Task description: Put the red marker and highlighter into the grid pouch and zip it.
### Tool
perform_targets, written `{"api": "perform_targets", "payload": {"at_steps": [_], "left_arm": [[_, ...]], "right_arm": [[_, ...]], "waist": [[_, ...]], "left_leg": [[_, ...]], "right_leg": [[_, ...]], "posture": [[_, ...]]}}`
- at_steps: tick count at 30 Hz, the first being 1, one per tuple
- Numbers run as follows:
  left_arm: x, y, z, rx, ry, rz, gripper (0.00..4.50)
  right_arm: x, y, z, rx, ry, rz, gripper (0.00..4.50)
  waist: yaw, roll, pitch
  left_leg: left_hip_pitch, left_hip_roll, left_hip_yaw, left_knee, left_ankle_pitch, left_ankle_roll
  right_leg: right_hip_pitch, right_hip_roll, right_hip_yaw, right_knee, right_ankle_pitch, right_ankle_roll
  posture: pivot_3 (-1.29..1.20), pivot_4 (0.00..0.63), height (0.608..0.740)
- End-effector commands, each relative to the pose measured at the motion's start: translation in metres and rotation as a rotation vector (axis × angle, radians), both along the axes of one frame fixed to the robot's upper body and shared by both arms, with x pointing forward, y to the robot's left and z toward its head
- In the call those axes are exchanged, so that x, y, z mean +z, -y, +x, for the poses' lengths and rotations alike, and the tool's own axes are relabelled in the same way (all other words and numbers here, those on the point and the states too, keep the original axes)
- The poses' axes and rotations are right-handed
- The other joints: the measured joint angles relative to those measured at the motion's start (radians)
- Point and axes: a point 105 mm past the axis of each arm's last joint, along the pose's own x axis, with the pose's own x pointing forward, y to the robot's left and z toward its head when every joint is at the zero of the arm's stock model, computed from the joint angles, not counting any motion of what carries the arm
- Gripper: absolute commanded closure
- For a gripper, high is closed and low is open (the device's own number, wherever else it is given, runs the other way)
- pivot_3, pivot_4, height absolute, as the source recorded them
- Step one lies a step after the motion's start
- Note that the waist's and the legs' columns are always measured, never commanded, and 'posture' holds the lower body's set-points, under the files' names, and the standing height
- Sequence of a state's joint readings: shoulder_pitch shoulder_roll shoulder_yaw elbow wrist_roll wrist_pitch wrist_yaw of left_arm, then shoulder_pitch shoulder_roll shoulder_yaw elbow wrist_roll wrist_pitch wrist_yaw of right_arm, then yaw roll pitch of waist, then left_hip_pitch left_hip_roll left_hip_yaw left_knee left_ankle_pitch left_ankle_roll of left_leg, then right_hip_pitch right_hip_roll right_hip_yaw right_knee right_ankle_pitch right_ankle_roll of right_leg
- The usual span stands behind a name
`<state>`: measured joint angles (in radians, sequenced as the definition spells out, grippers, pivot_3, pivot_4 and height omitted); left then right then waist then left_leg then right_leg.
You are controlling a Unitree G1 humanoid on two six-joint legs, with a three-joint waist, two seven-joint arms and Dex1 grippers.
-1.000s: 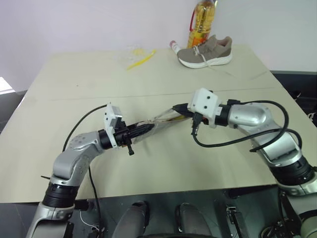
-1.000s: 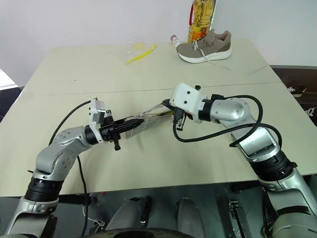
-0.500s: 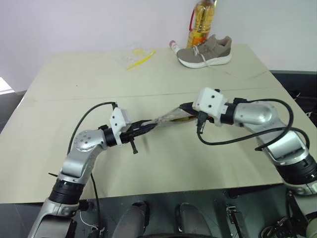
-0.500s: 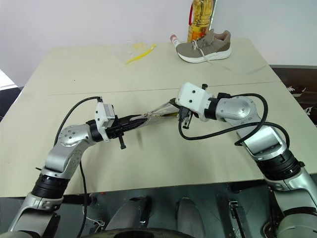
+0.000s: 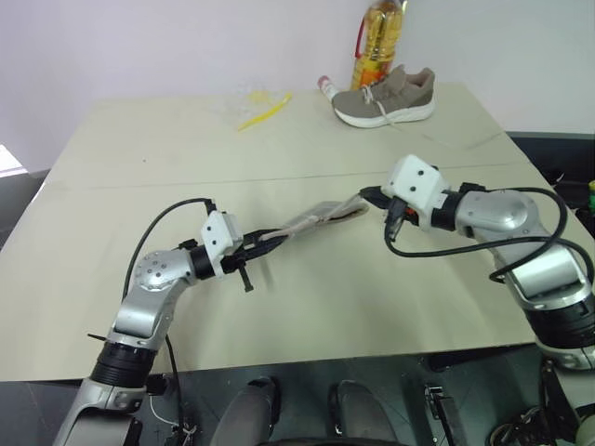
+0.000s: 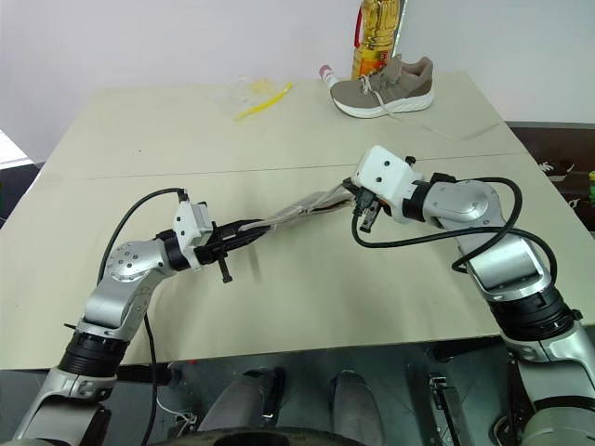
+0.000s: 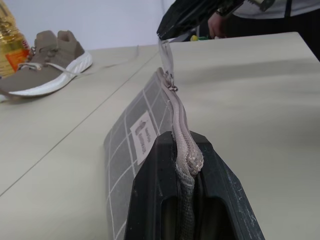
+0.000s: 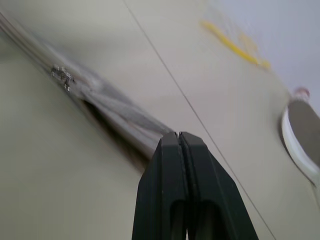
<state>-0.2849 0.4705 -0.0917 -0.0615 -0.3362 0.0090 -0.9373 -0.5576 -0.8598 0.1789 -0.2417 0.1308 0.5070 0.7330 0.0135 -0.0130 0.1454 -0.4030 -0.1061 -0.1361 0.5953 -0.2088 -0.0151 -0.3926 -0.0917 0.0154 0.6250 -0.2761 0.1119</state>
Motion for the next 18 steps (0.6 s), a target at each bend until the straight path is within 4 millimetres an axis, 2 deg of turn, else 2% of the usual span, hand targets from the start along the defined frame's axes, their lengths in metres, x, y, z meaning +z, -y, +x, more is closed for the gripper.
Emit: {"api": "perform_targets", "payload": {"at_steps": [1, 3, 5, 10, 13, 16, 18], "left_arm": [[0.008, -0.009, 0.0, 0.033, 0.038, 0.002, 4.5], [0.008, -0.012, 0.0, 0.043, 0.039, 0.003, 4.5], [0.007, -0.013, 0.0, 0.047, 0.039, 0.004, 4.5], [0.008, -0.006, 0.0, 0.049, 0.04, -0.007, 4.5], [0.004, 0.001, 0.0, 0.03, 0.023, -0.004, 4.5], [0.001, 0.002, -0.003, 0.017, 0.012, 0.01, 3.42], [-0.004, -0.004, -0.005, 0.05, 0.025, 0.041, 2.43]], "right_arm": [[0.004, 0.042, 0.015, -0.168, 0.063, -0.099, 4.48], [-0.005, 0.061, 0.021, -0.242, 0.063, -0.171, 4.48], [-0.011, 0.07, 0.024, -0.273, 0.062, -0.194, 4.48], [-0.018, 0.054, 0.025, -0.213, 0.059, -0.113, 4.48], [-0.024, 0.046, 0.017, -0.145, -0.004, -0.073, 3.68], [-0.024, 0.039, 0.008, -0.084, -0.036, -0.066, 2.28], [-0.017, 0.034, -0.002, -0.038, -0.071, 0.01, 1.27]], "waist": [[0.0, 0.0, 0.0], [-0.001, 0.0, 0.0], [-0.001, 0.0, 0.0], [-0.008, 0.0, 0.0], [-0.003, 0.0, 0.0], [0.0, 0.0, 0.0], [-0.001, 0.0, 0.0]], "left_leg": [[0.0, 0.0, 0.0, 0.0, 0.0, 0.0], [0.0, 0.0, 0.0, 0.0, 0.0, 0.0], [0.0, 0.0, 0.0, 0.0, 0.0, 0.0], [0.0, 0.0, 0.0, -0.001, 0.0, 0.0], [0.0, 0.0, 0.0, 0.0, 0.0, 0.0], [0.0, 0.0, 0.0, 0.0, 0.0, 0.0], [0.0, 0.0, 0.0, 0.0, 0.0, 0.0]], "right_leg": [[0.0, 0.0, 0.0, 0.0, 0.0, 0.0], [0.0, 0.0, 0.0, 0.0, 0.0, 0.0], [0.0, 0.0, 0.0, 0.0, 0.0, 0.0], [-0.001, 0.0, 0.0, 0.001, 0.0, 0.0], [-0.001, 0.001, 0.0, 0.001, 0.0, 0.0], [0.0, 0.0, 0.0, 0.001, 0.0, 0.0], [0.0, 0.0, 0.0, 0.001, 0.0, 0.0]], "posture": [[0.0, 0.15, 0.74], [0.0, 0.15, 0.74], [0.0, 0.15, 0.74], [0.0, 0.15, 0.74], [0.0, 0.15, 0.74], [0.0, 0.15, 0.74], [0.0, 0.15, 0.74]]}}
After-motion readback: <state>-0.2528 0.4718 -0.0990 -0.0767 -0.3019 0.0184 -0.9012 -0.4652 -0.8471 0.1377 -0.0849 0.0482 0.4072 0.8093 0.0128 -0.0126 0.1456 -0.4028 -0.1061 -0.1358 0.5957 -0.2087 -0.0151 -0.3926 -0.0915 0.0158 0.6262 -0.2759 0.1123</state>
